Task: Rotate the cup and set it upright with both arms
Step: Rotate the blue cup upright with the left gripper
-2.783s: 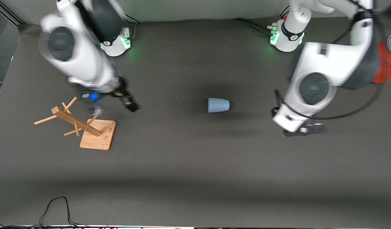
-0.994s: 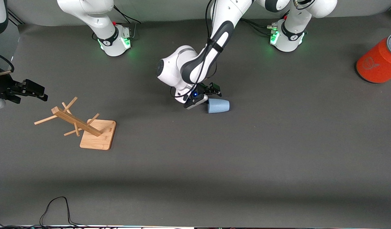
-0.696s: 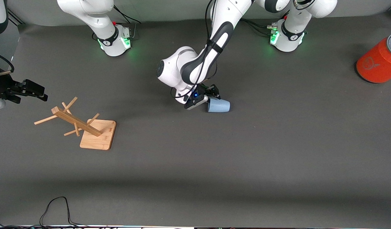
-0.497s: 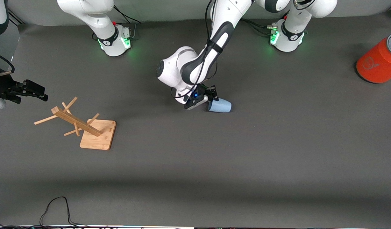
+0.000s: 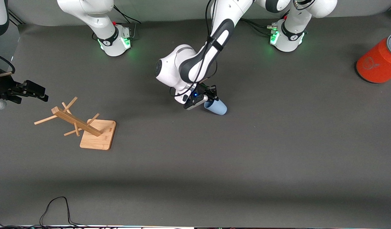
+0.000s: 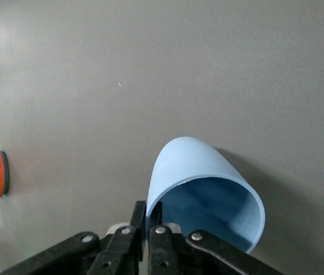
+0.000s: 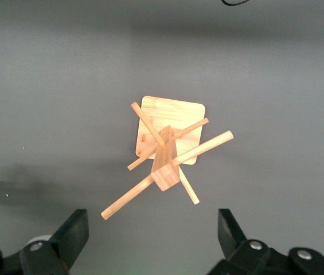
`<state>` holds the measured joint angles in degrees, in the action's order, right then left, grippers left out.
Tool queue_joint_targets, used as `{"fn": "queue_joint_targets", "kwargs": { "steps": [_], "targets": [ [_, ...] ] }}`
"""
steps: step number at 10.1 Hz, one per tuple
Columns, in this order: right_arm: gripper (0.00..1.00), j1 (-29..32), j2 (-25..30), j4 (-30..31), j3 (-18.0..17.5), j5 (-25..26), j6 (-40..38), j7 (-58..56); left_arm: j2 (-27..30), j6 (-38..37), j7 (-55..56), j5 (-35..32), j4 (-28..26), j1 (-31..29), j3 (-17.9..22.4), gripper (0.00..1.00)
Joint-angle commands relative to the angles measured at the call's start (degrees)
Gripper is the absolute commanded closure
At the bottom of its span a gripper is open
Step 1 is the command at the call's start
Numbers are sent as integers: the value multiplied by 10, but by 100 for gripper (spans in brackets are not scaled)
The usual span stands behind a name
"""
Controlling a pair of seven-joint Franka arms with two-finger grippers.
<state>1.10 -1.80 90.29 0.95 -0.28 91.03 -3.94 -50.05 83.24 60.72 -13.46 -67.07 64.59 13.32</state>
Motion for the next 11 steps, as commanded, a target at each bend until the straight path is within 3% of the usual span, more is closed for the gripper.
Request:
{"fn": "queue_joint_targets", "kwargs": {
  "steps": [1, 3, 5, 9, 11],
  "targets": [
    [0, 7, 1, 4, -8, 9, 6, 11, 50, -25, -93, 77, 25, -66, -1, 100],
    [0, 7, 0, 1, -9, 7, 6, 11, 98, 3, -151, 182, 17, -136, -2, 100],
    [0, 7, 0, 2, -9, 8, 6, 11, 153, 102, -178, 249, -77, -157, -3, 100],
    [0, 6, 0, 2, -9, 9, 4, 10, 170, 259, -188, 276, -202, -148, -31, 100],
    [0, 6, 0, 2, -9, 9, 5, 10, 170, 288, -181, 277, -219, -135, -33, 100]
  ]
}}
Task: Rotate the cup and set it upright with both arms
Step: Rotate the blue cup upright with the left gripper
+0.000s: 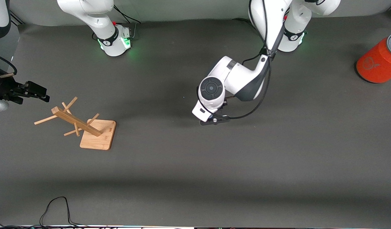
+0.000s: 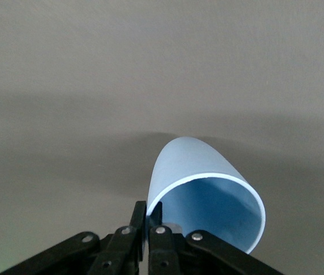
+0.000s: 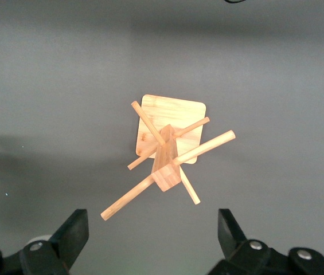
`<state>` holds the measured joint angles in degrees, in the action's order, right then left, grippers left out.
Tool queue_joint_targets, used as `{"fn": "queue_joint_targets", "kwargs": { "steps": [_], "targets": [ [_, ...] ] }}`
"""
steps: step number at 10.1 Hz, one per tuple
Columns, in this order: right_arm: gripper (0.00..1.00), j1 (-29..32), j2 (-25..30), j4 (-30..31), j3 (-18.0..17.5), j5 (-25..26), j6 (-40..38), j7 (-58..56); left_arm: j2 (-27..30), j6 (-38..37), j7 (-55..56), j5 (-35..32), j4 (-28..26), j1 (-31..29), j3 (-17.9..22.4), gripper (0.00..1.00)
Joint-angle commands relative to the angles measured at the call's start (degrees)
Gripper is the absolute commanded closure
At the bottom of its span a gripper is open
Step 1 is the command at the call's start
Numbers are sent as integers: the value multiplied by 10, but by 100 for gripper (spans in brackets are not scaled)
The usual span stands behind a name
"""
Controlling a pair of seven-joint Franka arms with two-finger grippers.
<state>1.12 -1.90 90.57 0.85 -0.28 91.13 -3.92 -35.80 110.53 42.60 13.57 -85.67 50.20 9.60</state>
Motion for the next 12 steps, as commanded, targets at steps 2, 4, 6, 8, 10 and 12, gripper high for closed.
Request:
{"fn": "queue_joint_targets", "kwargs": {
  "steps": [2, 4, 6, 8, 10, 12],
  "targets": [
    [0, 5, 1, 0, -8, 9, 4, 10, 25, 11, 1, 5, -34, 11, 4, 60],
    [0, 5, 1, 0, -8, 9, 4, 10, 21, 3, 25, -4, -33, 20, 6, 0],
    [0, 6, 1, 0, -8, 9, 4, 10, 31, -33, 21, -28, -20, 14, 9, 0],
    [0, 6, 1, 0, -8, 9, 5, 10, 64, -60, 27, -64, -13, 3, 14, 0],
    [0, 6, 0, 1, -8, 9, 5, 10, 91, -63, 20, -70, -9, 2, 89, 0],
    [0, 6, 0, 1, -8, 9, 6, 10, 106, -87, -41, -119, -3, -5, 159, 0]
  ]
}}
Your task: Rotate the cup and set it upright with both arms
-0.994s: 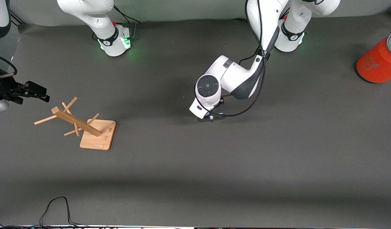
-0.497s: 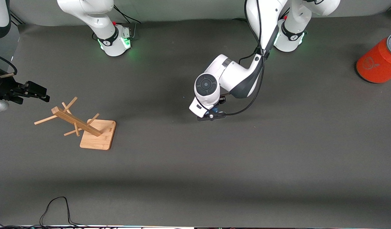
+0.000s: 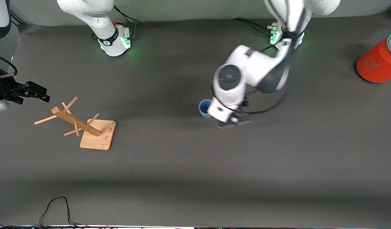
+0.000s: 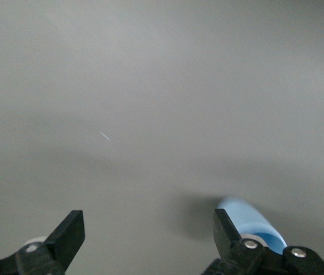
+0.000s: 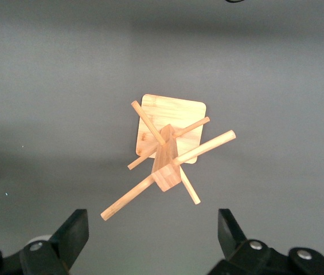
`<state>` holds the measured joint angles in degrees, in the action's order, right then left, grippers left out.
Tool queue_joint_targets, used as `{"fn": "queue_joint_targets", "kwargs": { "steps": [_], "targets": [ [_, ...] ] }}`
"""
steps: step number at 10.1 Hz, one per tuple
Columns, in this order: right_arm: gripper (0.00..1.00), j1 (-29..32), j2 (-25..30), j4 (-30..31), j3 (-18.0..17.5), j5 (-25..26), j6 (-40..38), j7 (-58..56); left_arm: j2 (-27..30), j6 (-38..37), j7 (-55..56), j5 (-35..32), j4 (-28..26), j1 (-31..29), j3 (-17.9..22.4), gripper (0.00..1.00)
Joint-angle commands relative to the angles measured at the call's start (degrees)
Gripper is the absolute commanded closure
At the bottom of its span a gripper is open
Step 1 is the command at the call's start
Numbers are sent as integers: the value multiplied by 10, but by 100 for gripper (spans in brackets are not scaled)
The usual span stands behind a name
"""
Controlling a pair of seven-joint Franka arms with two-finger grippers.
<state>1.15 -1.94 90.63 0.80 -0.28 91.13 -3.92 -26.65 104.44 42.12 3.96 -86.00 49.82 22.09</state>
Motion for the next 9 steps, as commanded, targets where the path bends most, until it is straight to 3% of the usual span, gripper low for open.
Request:
{"fn": "queue_joint_targets", "kwargs": {
  "steps": [1, 6, 9],
  "targets": [
    [0, 5, 1, 1, -7, 9, 6, 10, 31, -46, -134, -19, -1, -37, 48, 0],
    [0, 6, 0, 1, -7, 10, 7, 9, 184, -119, -481, 25, -27, -257, 47, 0],
    [0, 6, 1, 2, -7, 11, 7, 4, 248, -135, -485, 18, -36, -276, 45, 0]
  ]
}}
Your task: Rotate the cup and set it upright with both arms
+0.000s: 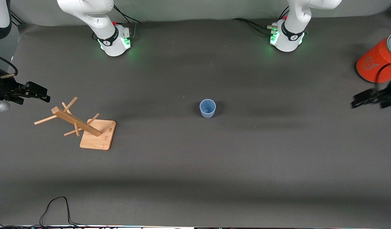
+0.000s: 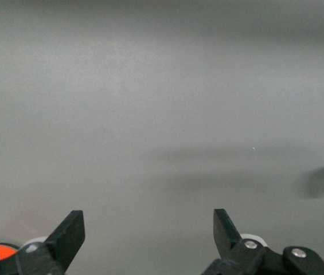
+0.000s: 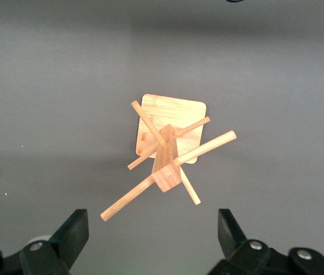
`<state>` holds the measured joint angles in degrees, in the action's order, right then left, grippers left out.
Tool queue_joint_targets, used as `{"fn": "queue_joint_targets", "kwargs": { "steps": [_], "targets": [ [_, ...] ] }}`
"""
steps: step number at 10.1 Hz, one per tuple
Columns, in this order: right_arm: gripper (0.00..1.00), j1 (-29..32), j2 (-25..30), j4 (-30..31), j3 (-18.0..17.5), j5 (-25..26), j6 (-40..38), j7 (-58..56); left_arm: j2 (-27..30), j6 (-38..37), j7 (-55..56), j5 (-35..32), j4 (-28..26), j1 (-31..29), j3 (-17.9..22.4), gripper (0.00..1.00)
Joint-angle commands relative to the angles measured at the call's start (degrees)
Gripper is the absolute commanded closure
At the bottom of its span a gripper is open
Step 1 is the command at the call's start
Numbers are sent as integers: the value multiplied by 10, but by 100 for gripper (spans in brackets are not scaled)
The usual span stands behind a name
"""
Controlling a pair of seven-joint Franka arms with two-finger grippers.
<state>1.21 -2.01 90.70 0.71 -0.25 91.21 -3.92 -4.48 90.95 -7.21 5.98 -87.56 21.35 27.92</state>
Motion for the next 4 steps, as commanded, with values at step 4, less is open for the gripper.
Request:
{"fn": "queue_joint_targets", "kwargs": {
  "steps": [4],
  "targets": [
    [0, 5, 2, 1, -7, 10, 7, 3, 24, -35, 30, -17, -2, 19, -33, 0]
  ]
}}
